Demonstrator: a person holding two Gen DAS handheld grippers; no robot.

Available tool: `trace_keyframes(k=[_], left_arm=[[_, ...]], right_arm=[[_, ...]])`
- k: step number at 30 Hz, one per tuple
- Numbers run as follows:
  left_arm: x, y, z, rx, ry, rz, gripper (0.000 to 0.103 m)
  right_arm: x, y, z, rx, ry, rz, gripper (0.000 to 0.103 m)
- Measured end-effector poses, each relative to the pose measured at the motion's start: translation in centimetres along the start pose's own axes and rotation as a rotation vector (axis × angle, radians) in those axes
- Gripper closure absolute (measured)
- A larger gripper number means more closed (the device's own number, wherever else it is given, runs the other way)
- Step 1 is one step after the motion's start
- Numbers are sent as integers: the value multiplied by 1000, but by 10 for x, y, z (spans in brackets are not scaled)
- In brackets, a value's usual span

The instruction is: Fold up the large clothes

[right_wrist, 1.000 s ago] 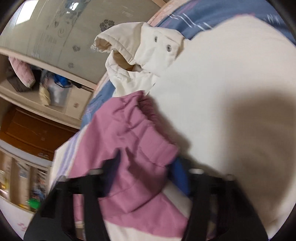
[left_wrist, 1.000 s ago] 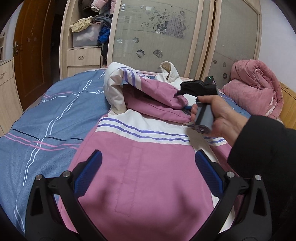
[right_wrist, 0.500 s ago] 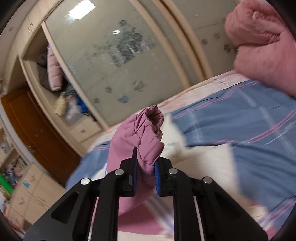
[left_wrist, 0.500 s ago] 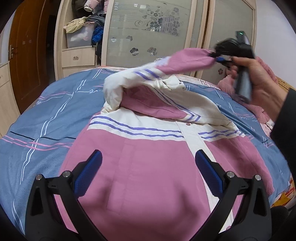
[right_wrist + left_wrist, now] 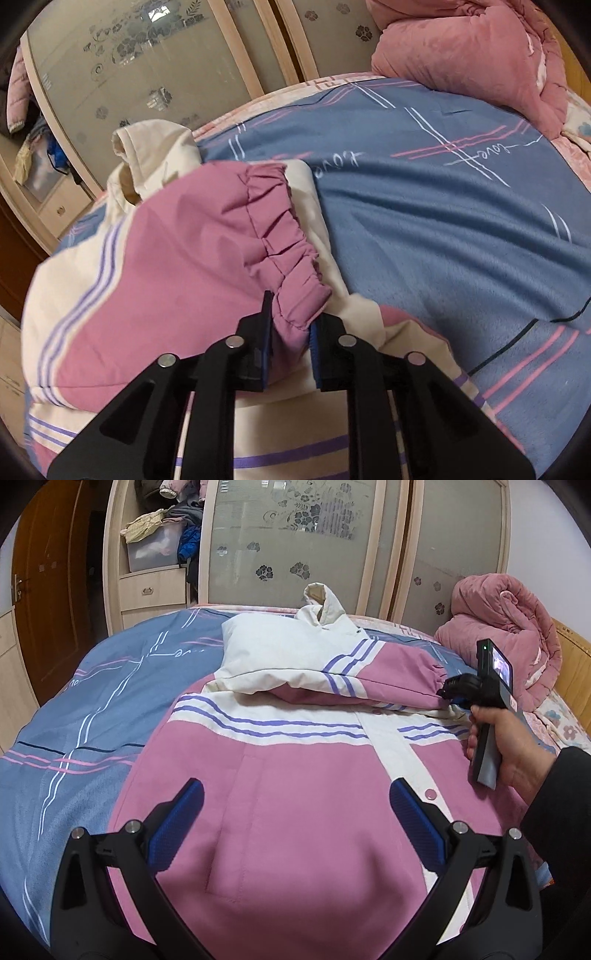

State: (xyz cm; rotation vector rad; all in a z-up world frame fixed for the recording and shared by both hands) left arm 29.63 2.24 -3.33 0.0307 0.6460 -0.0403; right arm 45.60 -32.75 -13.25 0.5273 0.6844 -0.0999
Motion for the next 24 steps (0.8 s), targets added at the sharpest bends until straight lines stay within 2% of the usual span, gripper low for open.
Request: trace_keyframes(k=[3, 5, 6, 7, 8, 9, 12, 18, 20, 24], left_arm=[[3, 2, 0, -3, 3, 12, 2], [3, 2, 1, -3, -1, 21, 2], [3, 1, 1, -2, -3, 25, 2], [2, 0, 1, 1, -6, 27, 2], [2, -1, 0, 5, -8, 30, 2], [2, -2, -1, 13, -11, 35, 2], [-1, -7, -4, 42, -21, 53, 2], [-21, -10, -13, 66, -49, 62, 2], [-29, -10, -15, 70, -61, 62, 2], [-53, -8, -18, 63, -107, 63, 2]], right_arm=[[-1, 1, -6, -49, -4, 31, 67], [-12, 8, -9, -75, -9, 95, 37], [-23, 12, -11, -90, -25, 105, 26], [-44, 14, -14, -106, -71, 98, 10], [-58, 18, -16, -112, -104, 107, 6], [-81, 20, -24, -120, -136, 143, 5], [-128, 21, -47, -175, -158, 198, 2], [-246, 10, -125, -364, -295, 181, 1], [-270, 11, -142, -388, -342, 188, 1], [-283, 17, -164, -436, -347, 181, 1]])
Point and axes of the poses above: each gripper's, at about its wrist camera, not at the fingertips, and x roughly the way its jaws point, y to its left, z to its top, the point moved 5 cm from there along x, roughly the way its jaws point, and after that the axes turned 12 degrees about z, right-handed, at the moved point
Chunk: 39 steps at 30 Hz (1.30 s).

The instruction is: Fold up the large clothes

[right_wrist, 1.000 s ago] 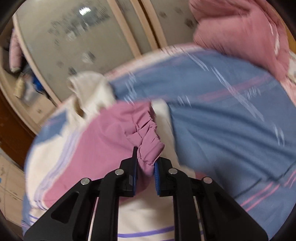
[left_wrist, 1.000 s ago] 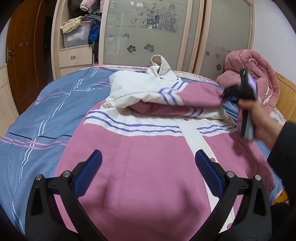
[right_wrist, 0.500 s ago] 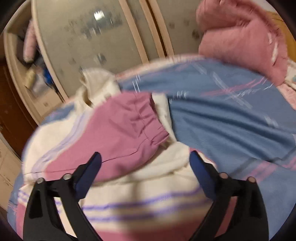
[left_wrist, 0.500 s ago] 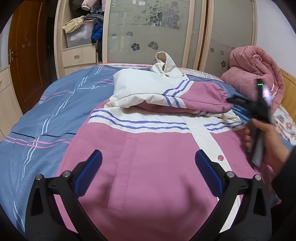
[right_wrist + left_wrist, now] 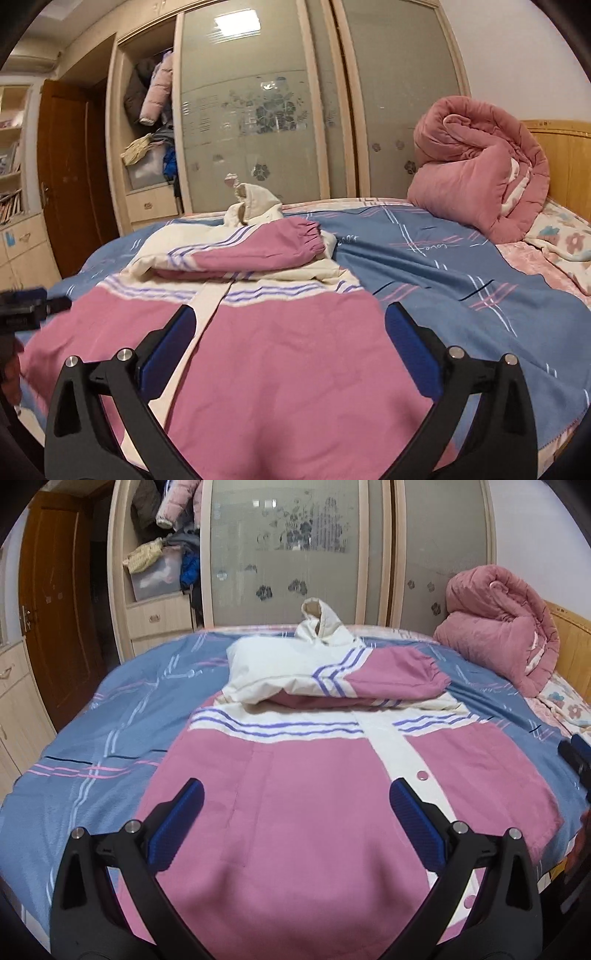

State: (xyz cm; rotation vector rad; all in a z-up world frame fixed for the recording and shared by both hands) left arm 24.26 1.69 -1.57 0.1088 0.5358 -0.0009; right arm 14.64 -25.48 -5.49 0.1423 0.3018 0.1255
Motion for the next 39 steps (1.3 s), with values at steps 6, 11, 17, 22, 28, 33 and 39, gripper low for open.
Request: trace_keyframes(k=[6, 11, 17, 22, 28, 33, 39], left_arm=[[-13, 3, -3, 3, -63, 46, 2], [-8, -1, -3, 6, -52, 46, 2], [-2, -11, -4, 22, -45, 34, 2], [0, -12, -4, 19, -33, 25, 2], [1, -13, -2, 23, -26, 13, 2], [6, -17, 1, 22, -14, 11, 2], [21, -11, 13, 4, -17, 30, 2]], right_arm=[[-1, 3, -3, -75, 15, -12, 1], [-7, -9, -1, 11, 6, 13, 1], [-6, -17, -3, 26, 17, -7, 1], [-4, -16, -5, 35, 28, 3, 1], [6, -10, -8, 19, 47, -1, 1], [18, -3, -9, 33, 69, 18, 1], [39, 17, 4, -18, 95, 6, 1]])
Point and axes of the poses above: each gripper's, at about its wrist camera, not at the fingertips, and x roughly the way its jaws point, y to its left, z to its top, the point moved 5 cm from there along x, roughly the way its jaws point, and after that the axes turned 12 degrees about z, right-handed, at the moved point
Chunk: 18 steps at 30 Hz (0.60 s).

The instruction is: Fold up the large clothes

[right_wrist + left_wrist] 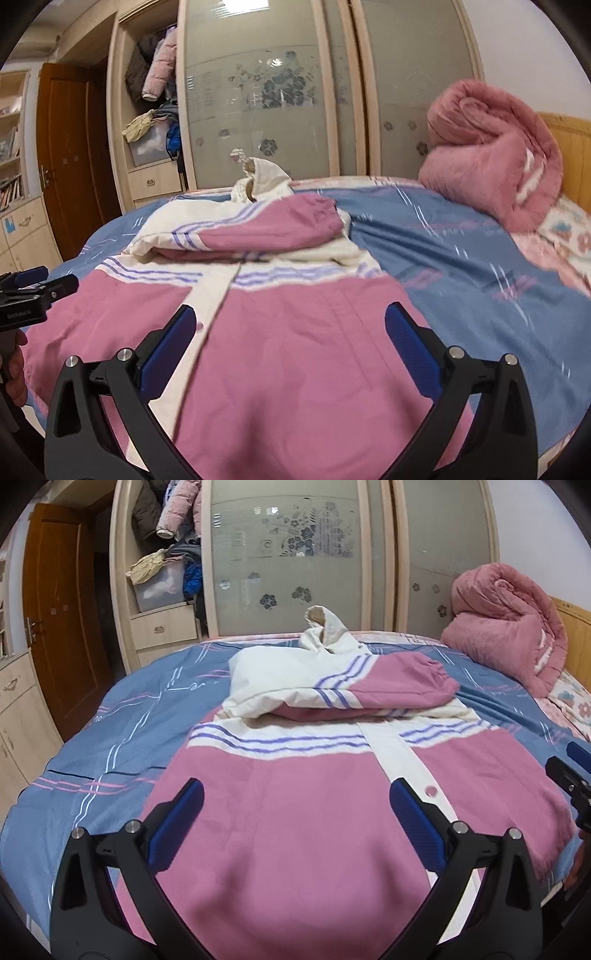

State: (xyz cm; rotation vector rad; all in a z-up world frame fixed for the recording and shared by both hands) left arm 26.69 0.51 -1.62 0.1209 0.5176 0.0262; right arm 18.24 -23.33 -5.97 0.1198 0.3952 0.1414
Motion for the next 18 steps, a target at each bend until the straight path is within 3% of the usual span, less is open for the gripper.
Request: trace_keyframes(k=[4, 9, 11, 15, 18], left_arm=[[15, 3, 8, -54, 28, -64, 2], [40, 6, 16, -93, 58, -66, 2], [48, 9, 20, -108, 70, -78, 2], [52, 17, 29, -146, 70, -119, 2], [55, 25, 33, -165, 66, -129, 2]], right_arm=[[28, 27, 41, -124, 20, -17, 2], [89, 54, 115, -192, 36, 2, 4], [122, 59, 143, -176, 59, 26, 13], [189, 62, 183, -173, 108, 34, 15], [254, 57, 206, -205, 162, -36, 15]])
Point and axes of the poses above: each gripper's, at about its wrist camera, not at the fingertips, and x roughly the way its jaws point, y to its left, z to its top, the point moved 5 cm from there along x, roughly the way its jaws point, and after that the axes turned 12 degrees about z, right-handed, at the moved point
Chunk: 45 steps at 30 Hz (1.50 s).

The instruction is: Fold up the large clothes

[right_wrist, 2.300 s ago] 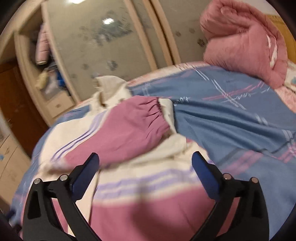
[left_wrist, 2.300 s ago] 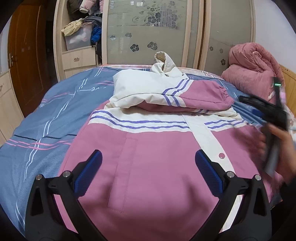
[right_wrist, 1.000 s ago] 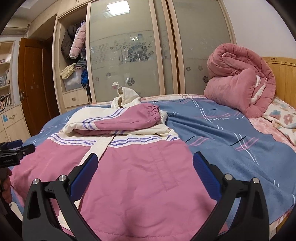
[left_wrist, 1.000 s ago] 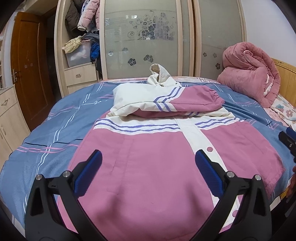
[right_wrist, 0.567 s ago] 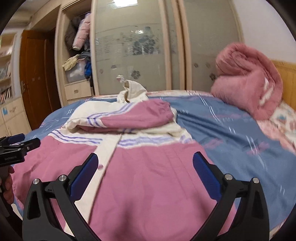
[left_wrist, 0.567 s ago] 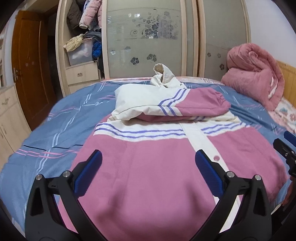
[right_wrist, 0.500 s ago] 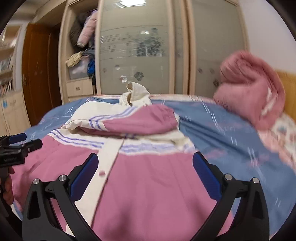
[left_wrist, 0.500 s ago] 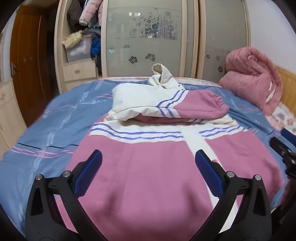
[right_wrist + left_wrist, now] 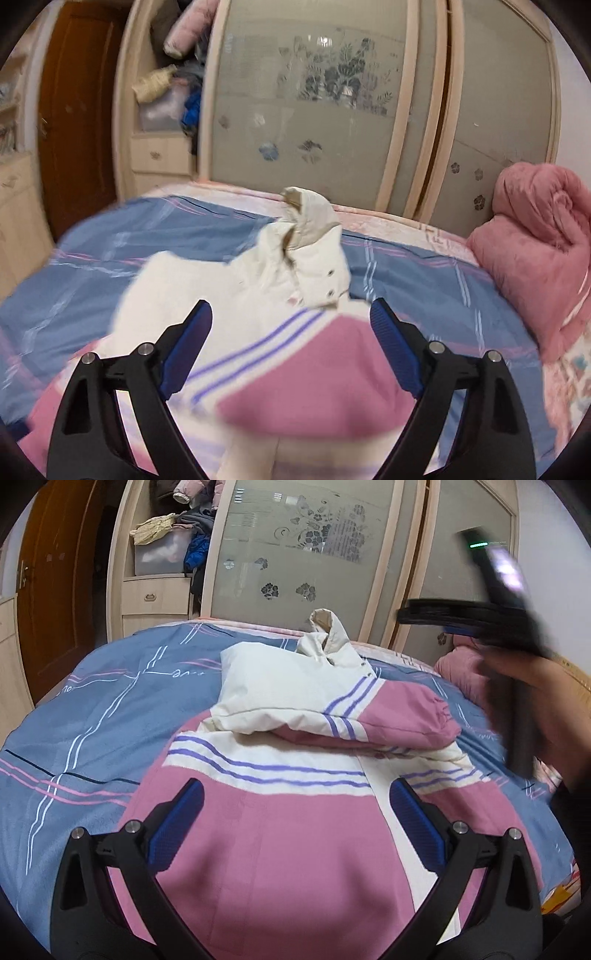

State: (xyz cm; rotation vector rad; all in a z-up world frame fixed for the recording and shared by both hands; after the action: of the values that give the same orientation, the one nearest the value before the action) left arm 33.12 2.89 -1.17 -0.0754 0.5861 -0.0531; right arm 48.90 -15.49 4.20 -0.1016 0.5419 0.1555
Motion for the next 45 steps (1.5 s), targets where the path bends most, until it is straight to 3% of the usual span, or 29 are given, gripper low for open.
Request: trace_keyframes(k=[4, 11, 19, 24, 27, 28, 31, 39, 45], left_arm=[[5, 11, 5, -43, 12, -25, 2], [13, 19, 3, -65, 32, -48, 2], [30, 13, -8, -16, 70, -55, 2], [41, -3, -19, 14, 117, -98, 2], [46, -14, -22, 49, 121, -108, 2], [47, -15, -22, 52, 122, -110, 2], [54, -19, -24, 54, 139, -118, 2], [55, -17, -25, 24, 160, -135, 2], [46, -21, -22, 15, 146, -145, 2]], right_arm=[[74, -14, 21, -3, 98, -59, 20], [188, -36, 33, -46, 268, -163, 50], [281, -39, 36, -167, 417, -229, 50], [324, -39, 25, -226, 544, -209, 50], [340, -40, 19, -237, 556, -193, 50], [343, -43, 17, -234, 557, -204, 53], [341, -62, 17, -144, 543, -217, 97], [253, -98, 49, 53, 326, -123, 100], [170, -133, 14, 180, 265, -72, 101]])
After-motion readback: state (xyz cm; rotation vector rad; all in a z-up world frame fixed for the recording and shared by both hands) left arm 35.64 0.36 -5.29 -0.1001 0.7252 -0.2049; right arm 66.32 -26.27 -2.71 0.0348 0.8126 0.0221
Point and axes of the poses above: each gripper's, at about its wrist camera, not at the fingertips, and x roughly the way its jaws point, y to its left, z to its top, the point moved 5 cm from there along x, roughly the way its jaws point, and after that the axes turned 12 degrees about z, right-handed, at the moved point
